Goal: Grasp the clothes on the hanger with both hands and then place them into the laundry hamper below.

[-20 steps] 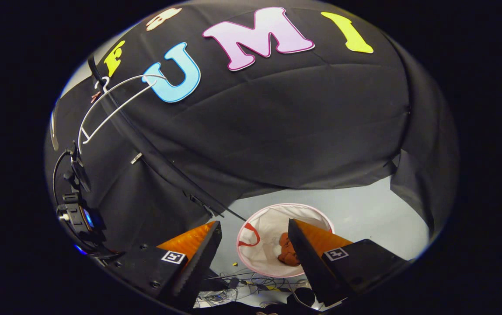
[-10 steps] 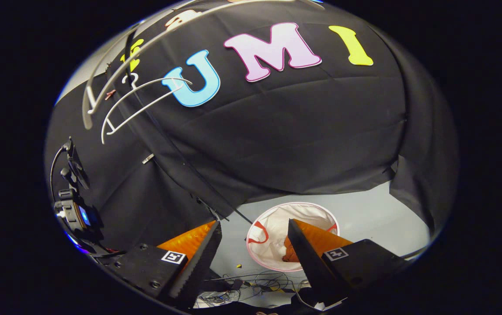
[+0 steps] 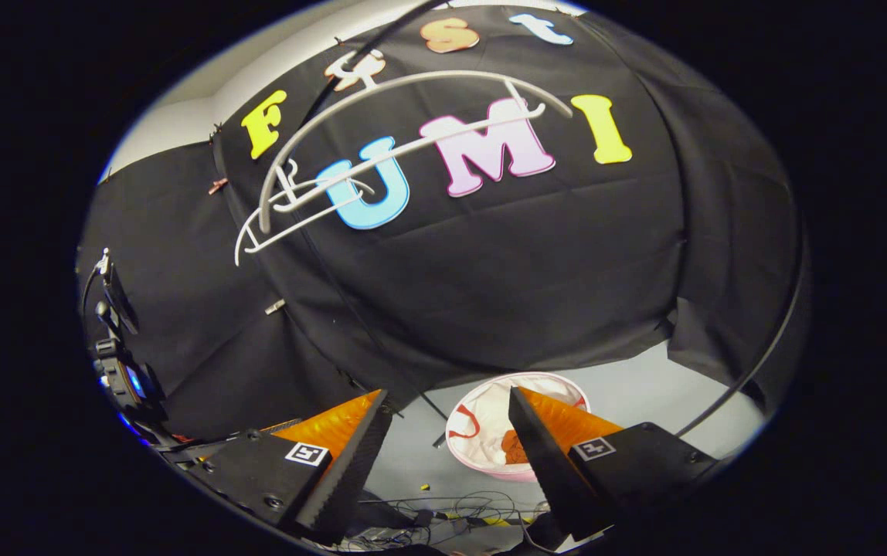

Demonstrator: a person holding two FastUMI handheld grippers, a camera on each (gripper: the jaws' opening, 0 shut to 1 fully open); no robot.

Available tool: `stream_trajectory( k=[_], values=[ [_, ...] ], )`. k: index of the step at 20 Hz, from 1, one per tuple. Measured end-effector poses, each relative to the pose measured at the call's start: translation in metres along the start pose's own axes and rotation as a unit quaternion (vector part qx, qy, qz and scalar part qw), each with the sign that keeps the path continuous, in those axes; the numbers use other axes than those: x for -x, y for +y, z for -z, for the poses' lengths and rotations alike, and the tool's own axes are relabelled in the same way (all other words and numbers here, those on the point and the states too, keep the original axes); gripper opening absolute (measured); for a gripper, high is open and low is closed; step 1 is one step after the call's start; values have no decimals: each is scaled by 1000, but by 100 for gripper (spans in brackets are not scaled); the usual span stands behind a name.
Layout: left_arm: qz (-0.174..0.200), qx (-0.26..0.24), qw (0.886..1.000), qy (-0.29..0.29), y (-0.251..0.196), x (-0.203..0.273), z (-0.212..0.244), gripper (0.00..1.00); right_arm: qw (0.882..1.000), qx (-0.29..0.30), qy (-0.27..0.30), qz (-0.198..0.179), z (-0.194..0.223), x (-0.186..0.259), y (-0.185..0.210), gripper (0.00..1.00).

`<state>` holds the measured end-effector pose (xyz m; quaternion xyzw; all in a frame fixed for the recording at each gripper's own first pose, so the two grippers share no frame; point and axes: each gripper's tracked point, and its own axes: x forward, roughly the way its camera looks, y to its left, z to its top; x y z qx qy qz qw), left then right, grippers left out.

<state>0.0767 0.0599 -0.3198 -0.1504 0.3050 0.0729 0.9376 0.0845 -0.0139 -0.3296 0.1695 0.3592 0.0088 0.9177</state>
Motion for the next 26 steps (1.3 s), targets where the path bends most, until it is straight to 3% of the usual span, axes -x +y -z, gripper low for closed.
stream_trajectory(
  k=[6,10,15,20,26],
  values=[
    [52,-30,994,-88,-22,94,-52,95,994,17,-108,25,-41,95,19,98],
    [88,-48,979,-175,-50,145,-105,92,971,85,-220,36,-97,160,31,98],
    [136,-68,950,-273,-100,181,-178,95,945,107,-307,30,-152,214,40,100],
    [133,-83,936,-316,-131,183,-210,92,923,106,-369,20,-202,253,36,97],
    [117,-93,939,-311,-141,174,-209,95,910,105,-401,13,-234,255,26,97]
  ],
)
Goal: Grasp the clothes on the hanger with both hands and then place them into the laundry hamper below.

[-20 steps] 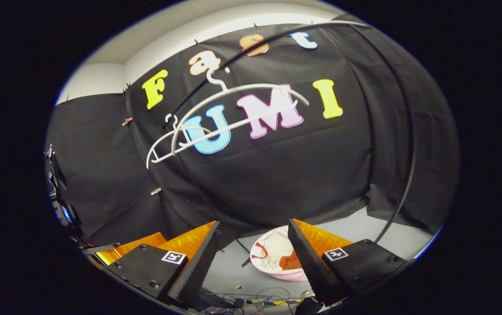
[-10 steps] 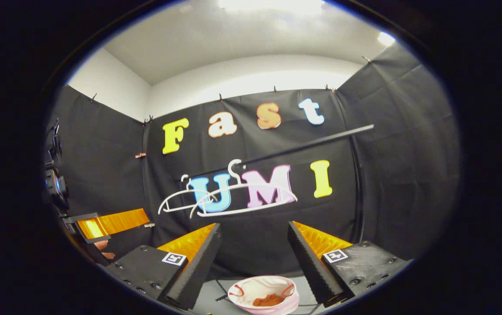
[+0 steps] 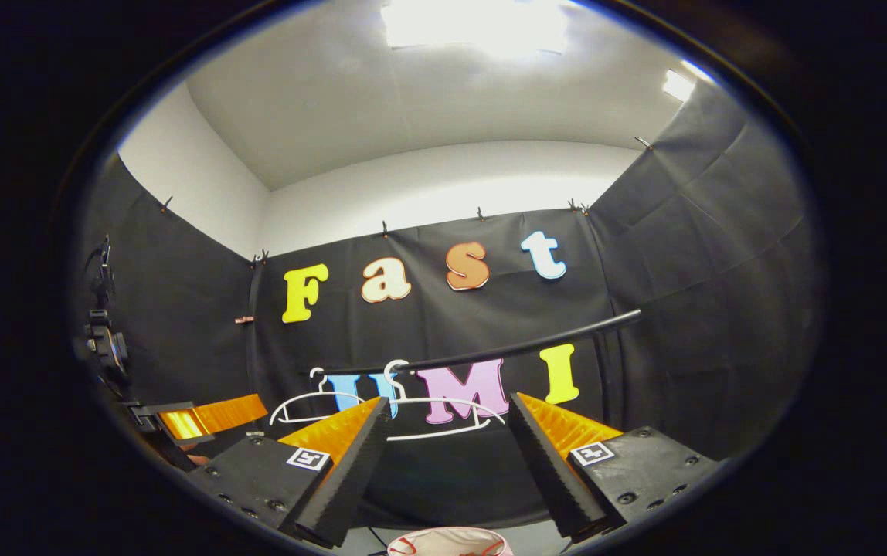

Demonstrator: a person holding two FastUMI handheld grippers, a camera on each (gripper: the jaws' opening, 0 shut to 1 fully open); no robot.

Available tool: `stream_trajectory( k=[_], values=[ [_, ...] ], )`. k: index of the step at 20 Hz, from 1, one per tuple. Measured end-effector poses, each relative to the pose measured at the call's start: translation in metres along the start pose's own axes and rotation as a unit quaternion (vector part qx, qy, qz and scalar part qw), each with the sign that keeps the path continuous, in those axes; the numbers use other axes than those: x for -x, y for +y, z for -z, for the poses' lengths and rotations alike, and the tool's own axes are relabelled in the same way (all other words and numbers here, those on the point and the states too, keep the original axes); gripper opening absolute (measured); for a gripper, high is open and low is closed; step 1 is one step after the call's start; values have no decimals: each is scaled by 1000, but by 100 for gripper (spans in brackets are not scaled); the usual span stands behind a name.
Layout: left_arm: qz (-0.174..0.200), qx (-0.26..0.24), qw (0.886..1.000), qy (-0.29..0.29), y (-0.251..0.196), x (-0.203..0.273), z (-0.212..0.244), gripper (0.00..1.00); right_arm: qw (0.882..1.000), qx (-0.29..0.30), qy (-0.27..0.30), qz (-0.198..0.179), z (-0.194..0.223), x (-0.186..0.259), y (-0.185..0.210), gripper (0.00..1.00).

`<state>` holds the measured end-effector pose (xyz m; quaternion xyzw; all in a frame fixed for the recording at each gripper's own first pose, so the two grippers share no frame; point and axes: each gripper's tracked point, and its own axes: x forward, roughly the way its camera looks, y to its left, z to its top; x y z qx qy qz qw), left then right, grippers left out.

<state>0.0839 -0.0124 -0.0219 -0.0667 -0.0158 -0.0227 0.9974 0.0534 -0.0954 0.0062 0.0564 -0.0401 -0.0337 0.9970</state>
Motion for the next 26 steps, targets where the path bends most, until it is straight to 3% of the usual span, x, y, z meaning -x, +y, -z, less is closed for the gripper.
stream_trajectory(
  k=[4,7,8,12,17,26],
  values=[
    [-6,0,1000,12,-3,0,7,95,1000,5,-28,-12,-12,-2,5,100],
    [0,3,1000,11,-8,2,8,95,999,21,-46,-8,-19,7,4,97],
    [0,2,1000,10,-9,3,9,95,999,24,-44,-8,-17,9,5,100],
    [3,5,1000,8,-16,8,8,95,998,46,-29,-8,-13,15,7,97],
    [3,5,1000,16,-21,16,7,95,1000,18,-21,-9,-15,21,9,100],
    [-21,2,1000,4,-19,40,-10,95,998,-7,8,-62,-1,20,36,97]
  ],
)
